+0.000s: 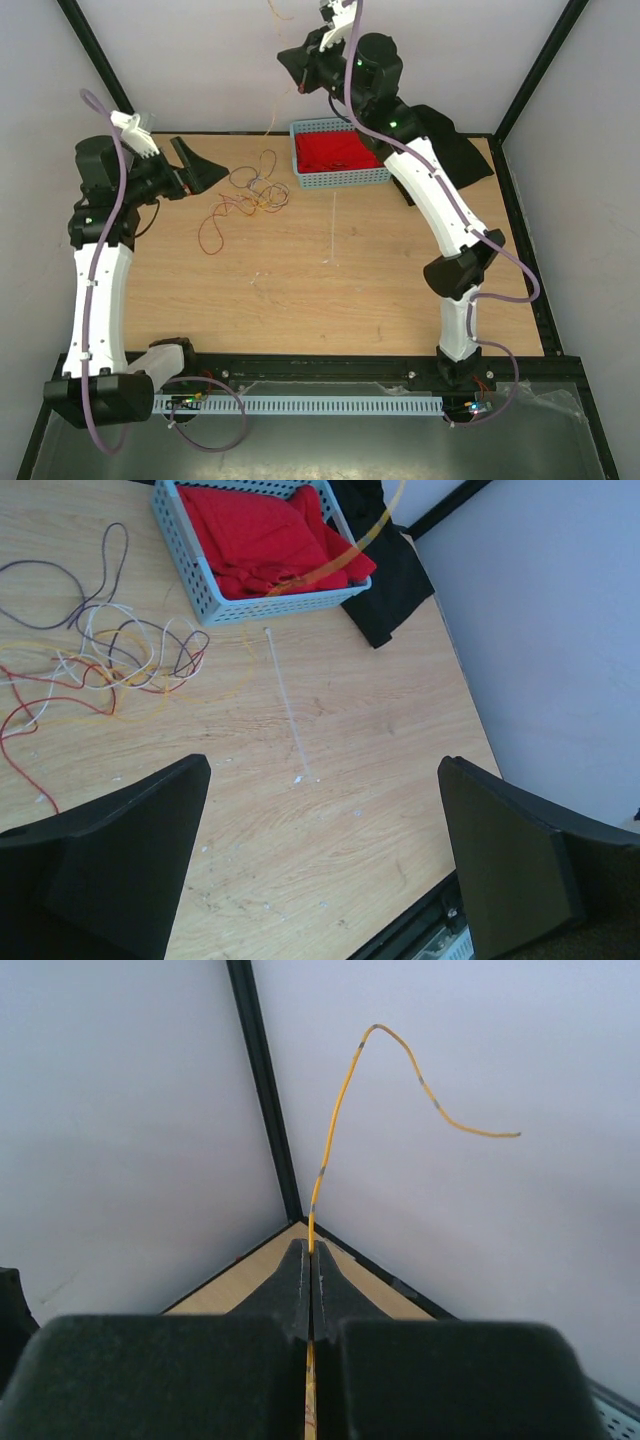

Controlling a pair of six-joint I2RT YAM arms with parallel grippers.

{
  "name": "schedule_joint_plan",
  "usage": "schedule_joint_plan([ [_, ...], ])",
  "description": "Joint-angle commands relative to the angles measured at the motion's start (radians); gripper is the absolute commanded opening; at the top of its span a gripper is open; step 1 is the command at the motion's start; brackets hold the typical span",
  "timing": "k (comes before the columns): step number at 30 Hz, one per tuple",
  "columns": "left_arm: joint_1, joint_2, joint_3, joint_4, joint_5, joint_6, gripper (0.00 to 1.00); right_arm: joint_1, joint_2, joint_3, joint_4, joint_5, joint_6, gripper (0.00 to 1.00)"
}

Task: Zip-tie the wires
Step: Untie the cable at the center of the board.

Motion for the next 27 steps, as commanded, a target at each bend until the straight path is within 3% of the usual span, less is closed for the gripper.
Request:
schedule_joint_plan([
  [1, -0.008, -0.001, -0.111, 0.252, 0.149, -0.038, 0.99, -0.013, -0.13, -0.06, 0.021, 0.003, 0.004, 0.0],
  [3, -0.063, -0.002, -0.165, 0.321, 0.143, 0.043, 0.99, -0.019, -0.156, -0.093, 0.022, -0.001, 0.012, 0.0],
  [8, -0.272, -0.009, -0.267, 0.34, -0.116, 0.356, 0.99, -0.027, -0.212, -0.13, 0.019, 0.009, 0.027, 0.0],
  [14, -0.399, 0.03, -0.375, 0.464, -0.331, 0.552, 0.99, -0.052, -0.306, -0.211, 0.019, 0.061, 0.032, 0.0],
  [24, -0.474, 0.26, -0.37, 0.548, -0.533, 0.56, 0.99, -0.082, -0.401, -0.309, 0.019, 0.08, 0.03, 0.0],
  [27, -0.496, 0.339, -0.353, 0.593, -0.606, 0.552, 0.89, -0.085, -0.414, -0.322, 0.02, 0.078, 0.03, 0.0],
])
